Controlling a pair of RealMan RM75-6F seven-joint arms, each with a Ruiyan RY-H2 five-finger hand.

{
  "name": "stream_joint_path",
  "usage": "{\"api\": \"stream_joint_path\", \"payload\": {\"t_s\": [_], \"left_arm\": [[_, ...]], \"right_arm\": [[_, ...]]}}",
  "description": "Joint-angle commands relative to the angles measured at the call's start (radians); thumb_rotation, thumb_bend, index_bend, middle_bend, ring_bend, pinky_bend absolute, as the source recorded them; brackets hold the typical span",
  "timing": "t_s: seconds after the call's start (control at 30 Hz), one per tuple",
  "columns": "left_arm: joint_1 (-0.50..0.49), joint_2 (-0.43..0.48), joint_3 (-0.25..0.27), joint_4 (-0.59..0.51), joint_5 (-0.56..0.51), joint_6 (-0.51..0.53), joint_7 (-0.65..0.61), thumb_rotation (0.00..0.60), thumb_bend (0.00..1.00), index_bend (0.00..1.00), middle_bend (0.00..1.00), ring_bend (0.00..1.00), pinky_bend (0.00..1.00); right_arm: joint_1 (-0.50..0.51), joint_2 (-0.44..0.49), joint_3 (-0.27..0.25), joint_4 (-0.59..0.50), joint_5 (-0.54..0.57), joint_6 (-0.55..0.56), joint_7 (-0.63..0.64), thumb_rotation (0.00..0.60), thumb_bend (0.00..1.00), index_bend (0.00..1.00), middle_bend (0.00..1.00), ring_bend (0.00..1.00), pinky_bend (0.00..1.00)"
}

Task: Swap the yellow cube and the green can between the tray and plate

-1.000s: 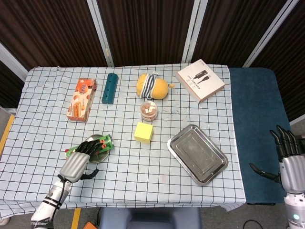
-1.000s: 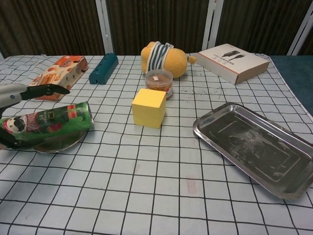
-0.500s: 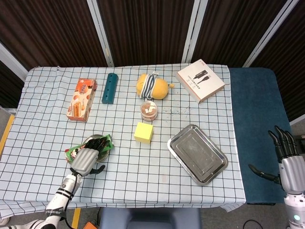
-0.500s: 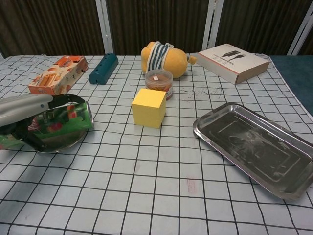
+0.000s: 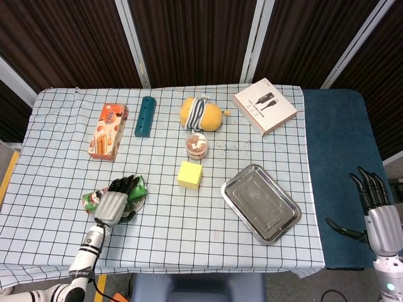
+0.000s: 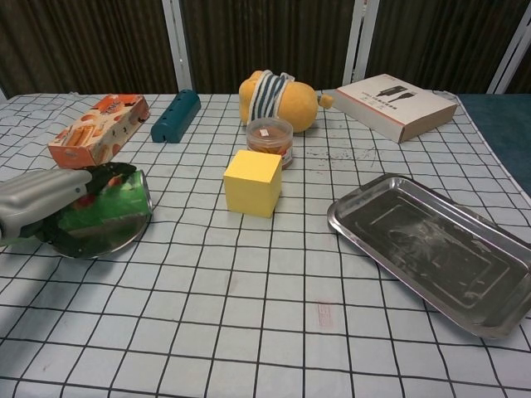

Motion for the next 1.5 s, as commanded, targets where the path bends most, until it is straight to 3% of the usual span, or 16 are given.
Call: {"api": "stream_joint_path", "payload": {"t_s": [0.03, 0.27, 0.57, 0.9, 1.07, 1.3, 1.5], "left_arm": [[0.002, -0.026, 0.009, 0.037, 0.02, 0.016, -0.007, 0.6, 0.32, 0.0, 0.02, 0.05, 0.17], [0.011, -0.097, 0.017, 0.154, 0.091, 0.07, -0.047, 0.6, 0.38, 0.0, 0.22, 0.27, 0.4], [0.027, -0.129, 0.021, 0.205, 0.19, 0.154, -0.098, 0.6, 0.56, 0.25, 0.44, 0.49, 0.64], [0.032, -0.067, 0.08, 0.017, 0.397, 0.248, -0.116, 0.6, 0.57, 0.32, 0.47, 0.51, 0.65], [0.005, -0.061, 0.121, -0.062, 0.493, 0.215, -0.14, 0.6, 0.56, 0.34, 0.48, 0.51, 0.65], [-0.073, -0.178, 0.092, -0.043, 0.516, 0.088, -0.05, 0.6, 0.55, 0.34, 0.47, 0.51, 0.65], [-0.142, -0.336, 0.029, 0.081, 0.529, 0.038, -0.011, 0.6, 0.55, 0.36, 0.47, 0.51, 0.65]], "right_arm": [[-0.001, 0.002, -0.001, -0.001, -0.004, -0.004, 0.001, 0.6, 0.1, 0.0, 0.0, 0.0, 0.01], [-0.004, 0.005, 0.004, -0.006, -0.005, -0.009, 0.003, 0.6, 0.1, 0.0, 0.0, 0.0, 0.01], [-0.008, 0.007, 0.008, -0.008, -0.01, -0.014, 0.007, 0.6, 0.1, 0.0, 0.0, 0.0, 0.01], [-0.014, 0.009, 0.014, -0.013, -0.012, -0.012, 0.011, 0.6, 0.1, 0.0, 0.0, 0.0, 0.01], [-0.017, 0.013, 0.015, -0.016, -0.014, -0.011, 0.019, 0.6, 0.1, 0.0, 0.0, 0.0, 0.01], [-0.019, 0.02, 0.016, -0.016, -0.016, -0.011, 0.034, 0.6, 0.1, 0.0, 0.0, 0.0, 0.01], [-0.024, 0.032, 0.016, -0.017, -0.019, -0.008, 0.061, 0.6, 0.1, 0.0, 0.0, 0.0, 0.01]]}}
